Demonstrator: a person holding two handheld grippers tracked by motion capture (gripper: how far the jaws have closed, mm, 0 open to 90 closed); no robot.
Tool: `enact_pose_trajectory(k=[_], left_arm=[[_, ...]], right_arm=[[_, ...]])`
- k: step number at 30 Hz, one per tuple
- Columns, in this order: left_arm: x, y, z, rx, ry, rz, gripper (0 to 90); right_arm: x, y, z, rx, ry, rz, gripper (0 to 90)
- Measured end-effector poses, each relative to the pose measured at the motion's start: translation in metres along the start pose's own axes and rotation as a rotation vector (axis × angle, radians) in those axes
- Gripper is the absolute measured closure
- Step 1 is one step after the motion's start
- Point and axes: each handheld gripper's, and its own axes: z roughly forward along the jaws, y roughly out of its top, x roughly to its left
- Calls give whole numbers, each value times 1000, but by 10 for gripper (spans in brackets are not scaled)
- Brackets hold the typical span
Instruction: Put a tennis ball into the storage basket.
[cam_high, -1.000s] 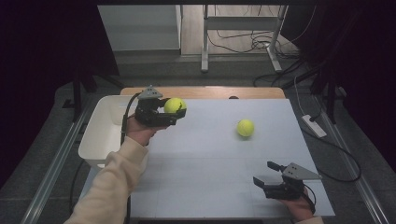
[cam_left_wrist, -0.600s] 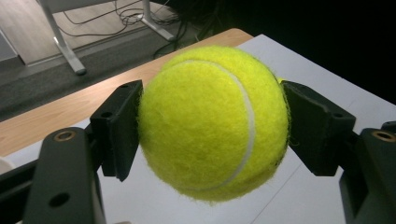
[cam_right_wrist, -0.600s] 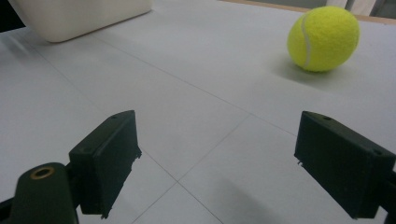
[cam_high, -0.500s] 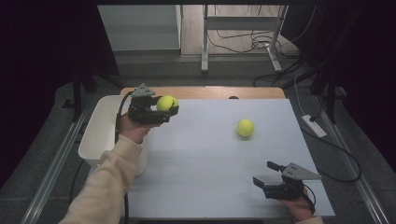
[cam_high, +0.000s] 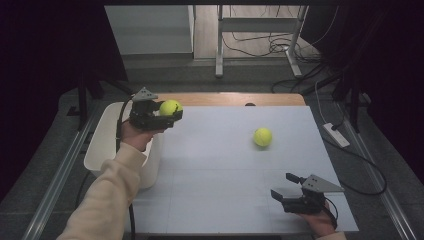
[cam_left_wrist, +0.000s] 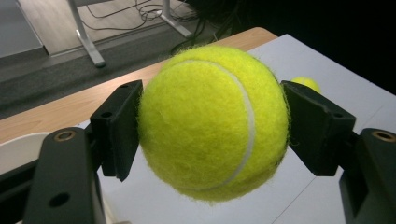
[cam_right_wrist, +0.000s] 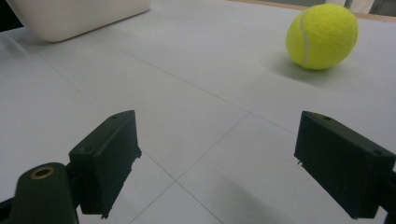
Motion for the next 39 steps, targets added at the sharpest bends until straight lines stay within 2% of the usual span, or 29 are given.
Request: enact_pose_trajectory(k=[13, 39], left_arm=[[12, -1, -7, -12, 34, -19, 269], [47, -6, -21, -5, 131, -77, 270]], right_arm=[[0, 0, 0, 5, -4, 0, 139], [-1, 0, 0, 2, -7, 2, 139]])
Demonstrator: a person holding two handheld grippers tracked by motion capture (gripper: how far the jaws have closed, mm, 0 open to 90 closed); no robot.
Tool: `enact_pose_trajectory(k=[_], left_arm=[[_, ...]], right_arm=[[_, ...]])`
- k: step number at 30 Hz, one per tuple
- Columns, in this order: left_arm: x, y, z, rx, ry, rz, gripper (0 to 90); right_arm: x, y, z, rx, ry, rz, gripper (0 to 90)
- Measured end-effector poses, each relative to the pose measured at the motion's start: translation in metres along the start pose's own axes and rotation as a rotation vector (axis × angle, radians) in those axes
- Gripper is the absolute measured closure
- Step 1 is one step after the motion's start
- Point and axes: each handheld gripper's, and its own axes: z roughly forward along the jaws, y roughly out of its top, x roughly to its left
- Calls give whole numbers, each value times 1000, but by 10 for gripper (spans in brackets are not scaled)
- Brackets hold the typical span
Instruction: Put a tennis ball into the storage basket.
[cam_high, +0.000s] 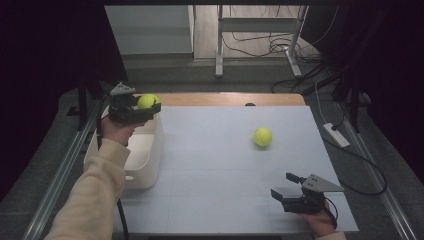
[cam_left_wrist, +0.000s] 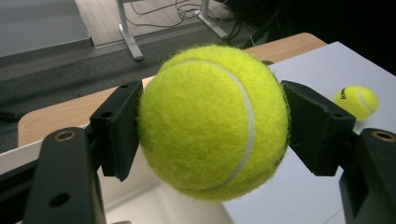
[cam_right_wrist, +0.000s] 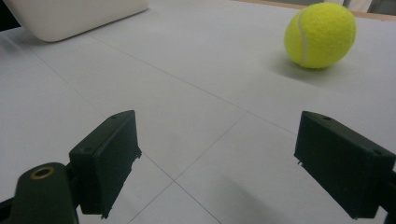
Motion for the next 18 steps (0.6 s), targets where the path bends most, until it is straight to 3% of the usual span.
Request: enact_pose_trajectory(k=[18], left_arm=[[19, -5, -6, 8, 56, -25, 269]], right_arm=[[0, 0, 0, 1, -2, 0, 139]])
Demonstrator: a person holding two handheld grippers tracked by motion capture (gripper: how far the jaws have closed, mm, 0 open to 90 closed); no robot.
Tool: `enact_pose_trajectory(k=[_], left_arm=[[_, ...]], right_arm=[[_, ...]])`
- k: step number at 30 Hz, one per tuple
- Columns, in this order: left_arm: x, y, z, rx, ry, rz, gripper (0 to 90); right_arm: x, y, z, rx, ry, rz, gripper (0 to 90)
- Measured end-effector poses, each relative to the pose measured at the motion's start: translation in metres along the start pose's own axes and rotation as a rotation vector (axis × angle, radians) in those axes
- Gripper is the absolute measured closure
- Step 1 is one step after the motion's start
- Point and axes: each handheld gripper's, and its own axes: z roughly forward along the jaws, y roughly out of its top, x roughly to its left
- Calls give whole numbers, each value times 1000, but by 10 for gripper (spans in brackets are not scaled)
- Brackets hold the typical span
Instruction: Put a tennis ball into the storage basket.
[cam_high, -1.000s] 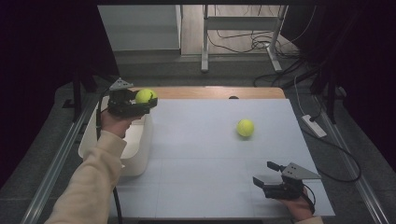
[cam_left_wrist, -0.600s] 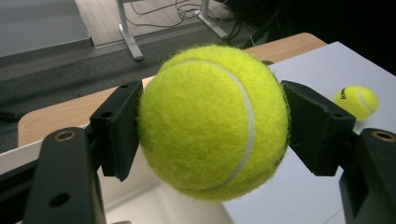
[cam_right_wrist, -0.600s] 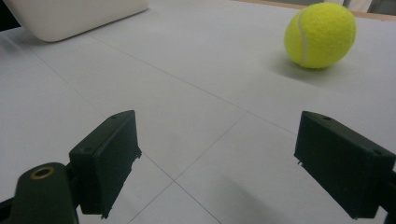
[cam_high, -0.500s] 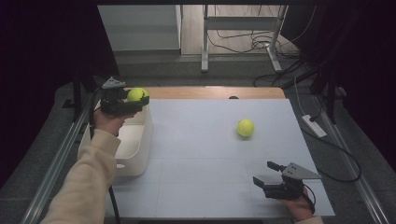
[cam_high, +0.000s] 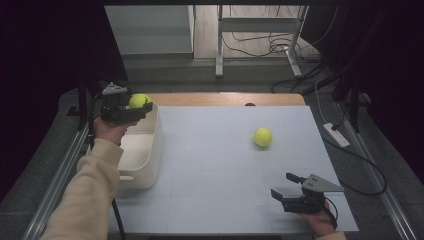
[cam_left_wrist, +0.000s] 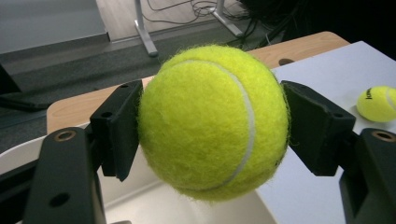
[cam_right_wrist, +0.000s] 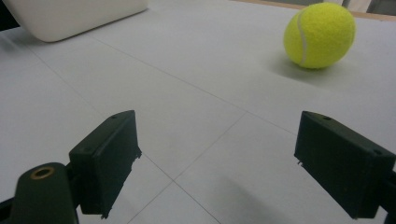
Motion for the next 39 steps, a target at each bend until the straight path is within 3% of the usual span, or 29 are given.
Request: enact_pose_trajectory(k=[17, 39], left_arm=[[25, -5, 4, 31, 75, -37, 269], [41, -16, 14, 115, 103, -59, 269]], right_arm=[[0, 0, 0, 1, 2, 1, 139], [-1, -1, 0, 3, 1, -1, 139]])
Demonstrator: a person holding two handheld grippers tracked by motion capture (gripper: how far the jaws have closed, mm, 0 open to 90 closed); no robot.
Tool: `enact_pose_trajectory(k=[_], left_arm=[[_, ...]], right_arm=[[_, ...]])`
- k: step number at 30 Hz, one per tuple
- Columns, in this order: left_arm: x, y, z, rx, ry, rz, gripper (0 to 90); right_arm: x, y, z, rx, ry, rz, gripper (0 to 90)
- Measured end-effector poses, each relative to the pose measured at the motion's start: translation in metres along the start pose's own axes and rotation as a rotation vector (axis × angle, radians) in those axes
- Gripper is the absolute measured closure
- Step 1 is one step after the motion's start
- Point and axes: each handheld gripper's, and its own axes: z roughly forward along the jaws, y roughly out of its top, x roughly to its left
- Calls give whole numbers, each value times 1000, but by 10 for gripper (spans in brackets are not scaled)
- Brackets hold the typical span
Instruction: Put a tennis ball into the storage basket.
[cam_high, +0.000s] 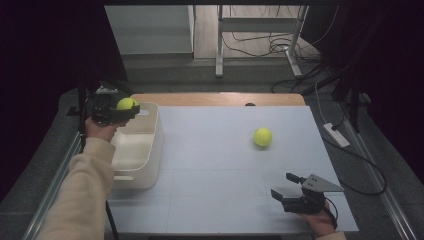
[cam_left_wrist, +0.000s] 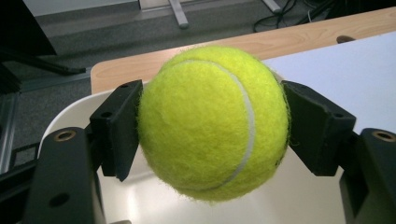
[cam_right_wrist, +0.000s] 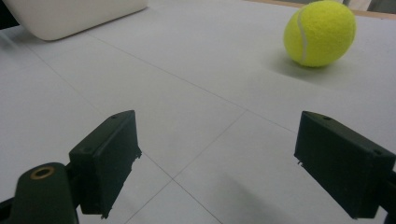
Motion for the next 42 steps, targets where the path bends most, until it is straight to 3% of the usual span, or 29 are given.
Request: enact_pose_trajectory(k=[16, 24, 29, 33, 42], left_arm=[[4, -7, 8, 59, 22, 2, 268], [5, -7, 7, 50, 26, -3, 266], [5, -6, 3, 5, 49, -19, 172], [1, -4, -2, -23, 14, -11, 164], [-10, -3, -8, -35, -39, 8, 162]], right_arm=[[0, 0, 0, 1, 1, 0, 139], [0, 0, 0, 2, 0, -1, 139], [0, 0, 0, 1, 0, -1, 139], [0, 0, 0, 2, 0, -2, 139], [0, 0, 0, 3, 0, -4, 139]])
